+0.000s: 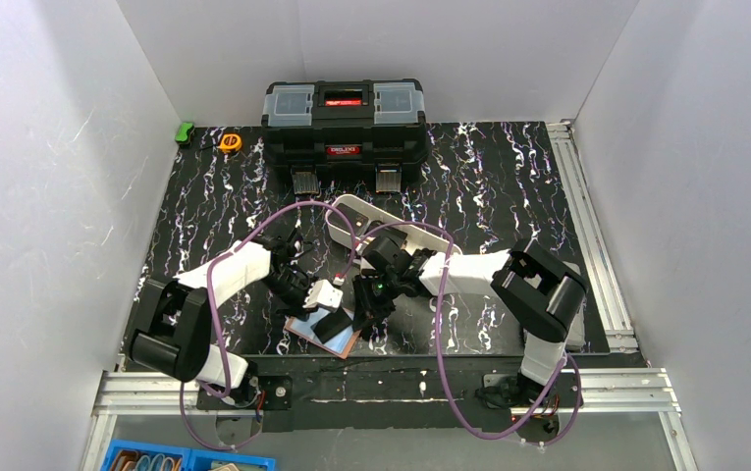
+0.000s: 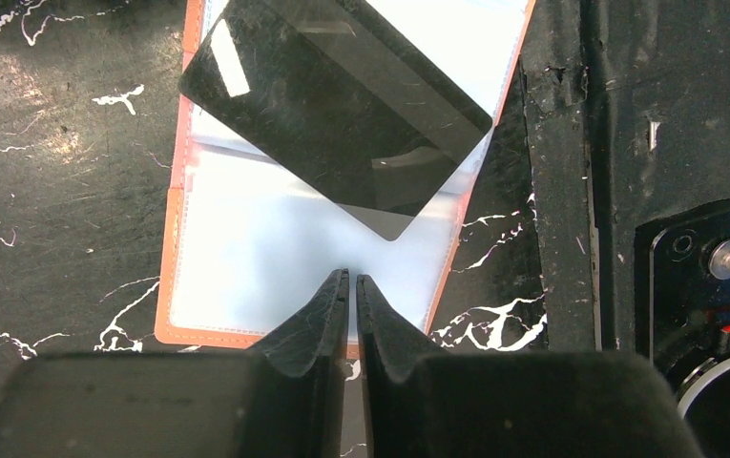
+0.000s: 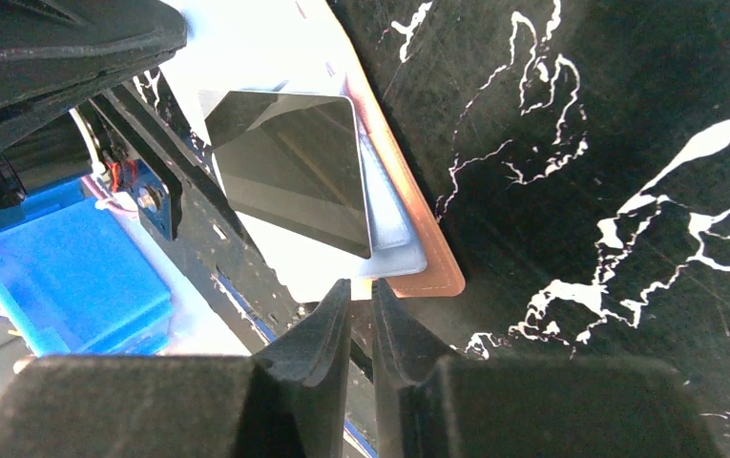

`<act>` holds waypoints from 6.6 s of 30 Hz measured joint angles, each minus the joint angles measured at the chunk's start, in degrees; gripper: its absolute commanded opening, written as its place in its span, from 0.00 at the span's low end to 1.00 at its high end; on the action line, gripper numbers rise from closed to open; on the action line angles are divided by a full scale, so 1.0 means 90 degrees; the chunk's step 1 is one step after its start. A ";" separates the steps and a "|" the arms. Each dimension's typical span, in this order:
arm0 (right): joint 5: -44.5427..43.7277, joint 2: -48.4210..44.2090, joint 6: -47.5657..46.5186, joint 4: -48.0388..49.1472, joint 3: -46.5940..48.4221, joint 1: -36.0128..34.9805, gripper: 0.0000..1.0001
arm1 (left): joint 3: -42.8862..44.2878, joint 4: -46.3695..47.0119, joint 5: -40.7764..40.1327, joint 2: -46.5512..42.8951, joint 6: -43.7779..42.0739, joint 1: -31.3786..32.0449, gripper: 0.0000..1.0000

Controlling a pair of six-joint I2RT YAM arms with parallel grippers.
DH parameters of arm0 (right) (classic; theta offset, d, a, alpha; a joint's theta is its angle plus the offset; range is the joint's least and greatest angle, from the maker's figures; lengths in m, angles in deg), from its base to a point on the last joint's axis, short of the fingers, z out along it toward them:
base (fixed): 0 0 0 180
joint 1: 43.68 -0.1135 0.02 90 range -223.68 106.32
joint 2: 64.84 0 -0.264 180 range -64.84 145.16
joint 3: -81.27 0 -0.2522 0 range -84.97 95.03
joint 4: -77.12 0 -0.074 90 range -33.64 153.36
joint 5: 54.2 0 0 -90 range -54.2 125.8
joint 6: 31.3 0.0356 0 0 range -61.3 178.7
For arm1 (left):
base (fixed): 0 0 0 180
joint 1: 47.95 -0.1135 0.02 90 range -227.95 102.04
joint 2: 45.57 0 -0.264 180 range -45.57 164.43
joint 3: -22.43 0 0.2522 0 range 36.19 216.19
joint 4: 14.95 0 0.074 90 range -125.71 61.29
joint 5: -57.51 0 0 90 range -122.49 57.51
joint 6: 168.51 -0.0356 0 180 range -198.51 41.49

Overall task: Put the credit cards into the card holder
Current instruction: Insert the credit card into the card holder.

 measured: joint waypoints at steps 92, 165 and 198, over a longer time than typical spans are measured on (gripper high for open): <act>0.0012 0.0505 0.0211 0.1018 0.0362 0.0112 0.43 | 0.0131 -0.0342 0.0151 -0.0165 0.0260 -0.0168 0.08; -0.3106 -0.0954 -0.2079 -0.0583 0.0602 -0.1523 0.60 | 0.2365 -0.1841 0.0165 0.0767 0.2188 -0.3028 0.27; -0.3560 0.2186 -0.4707 -0.1583 0.3932 -0.2667 0.63 | 0.4252 -0.3410 0.0534 0.1710 0.2523 -0.4653 0.29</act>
